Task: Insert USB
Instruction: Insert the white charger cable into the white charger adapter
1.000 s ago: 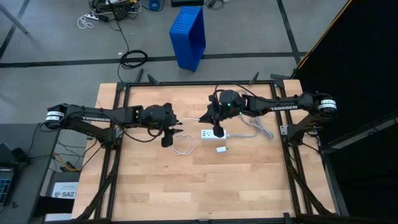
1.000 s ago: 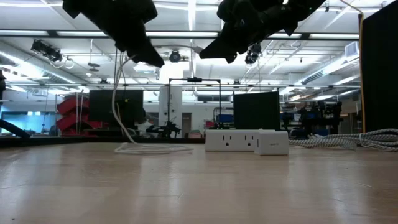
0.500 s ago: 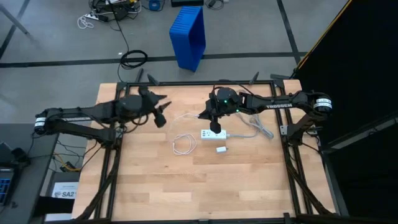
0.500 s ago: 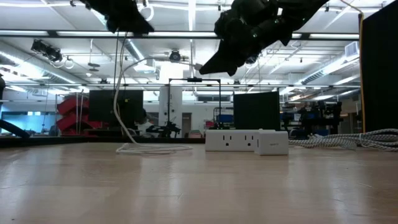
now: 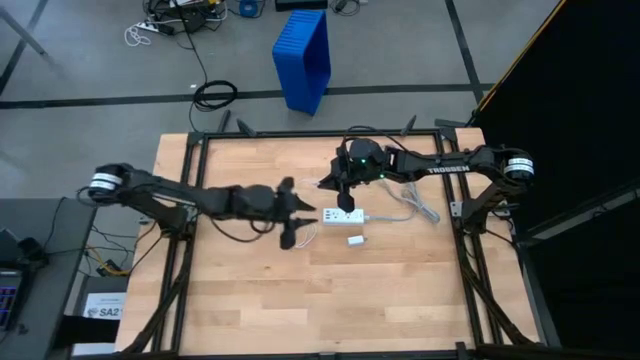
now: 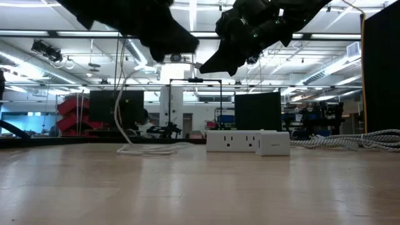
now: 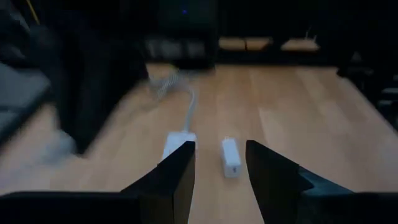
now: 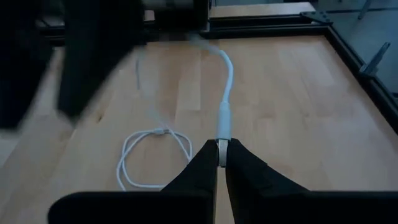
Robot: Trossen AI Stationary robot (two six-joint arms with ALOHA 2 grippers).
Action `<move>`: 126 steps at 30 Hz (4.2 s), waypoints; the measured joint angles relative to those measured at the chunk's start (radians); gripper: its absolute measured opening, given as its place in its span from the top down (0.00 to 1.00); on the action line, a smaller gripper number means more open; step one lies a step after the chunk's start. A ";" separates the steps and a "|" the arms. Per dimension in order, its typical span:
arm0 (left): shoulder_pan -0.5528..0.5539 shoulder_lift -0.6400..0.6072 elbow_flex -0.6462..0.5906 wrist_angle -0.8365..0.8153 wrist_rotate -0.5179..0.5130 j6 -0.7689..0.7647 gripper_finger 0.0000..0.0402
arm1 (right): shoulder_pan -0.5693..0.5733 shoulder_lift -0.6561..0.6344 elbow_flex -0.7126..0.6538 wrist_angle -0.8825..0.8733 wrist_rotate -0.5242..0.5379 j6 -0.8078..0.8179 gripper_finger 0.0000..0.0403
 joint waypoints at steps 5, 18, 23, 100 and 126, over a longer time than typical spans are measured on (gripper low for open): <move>0.003 0.067 -0.015 0.045 -0.074 -0.043 0.68 | 0.002 0.000 0.000 0.001 -0.015 0.000 1.00; 0.137 -0.146 -0.360 0.349 -0.461 0.033 0.68 | 0.029 0.000 0.000 0.008 -0.060 0.006 1.00; 0.231 -0.307 -0.356 0.394 -0.464 0.189 0.68 | 0.034 0.000 0.000 0.032 -0.060 0.007 1.00; 0.224 0.108 -0.430 1.039 0.189 -0.021 0.57 | 0.064 0.078 -0.138 0.488 -0.119 0.049 1.00; 0.208 0.117 -0.338 0.916 0.178 0.024 0.58 | 0.060 0.081 -0.138 0.521 -0.105 0.050 1.00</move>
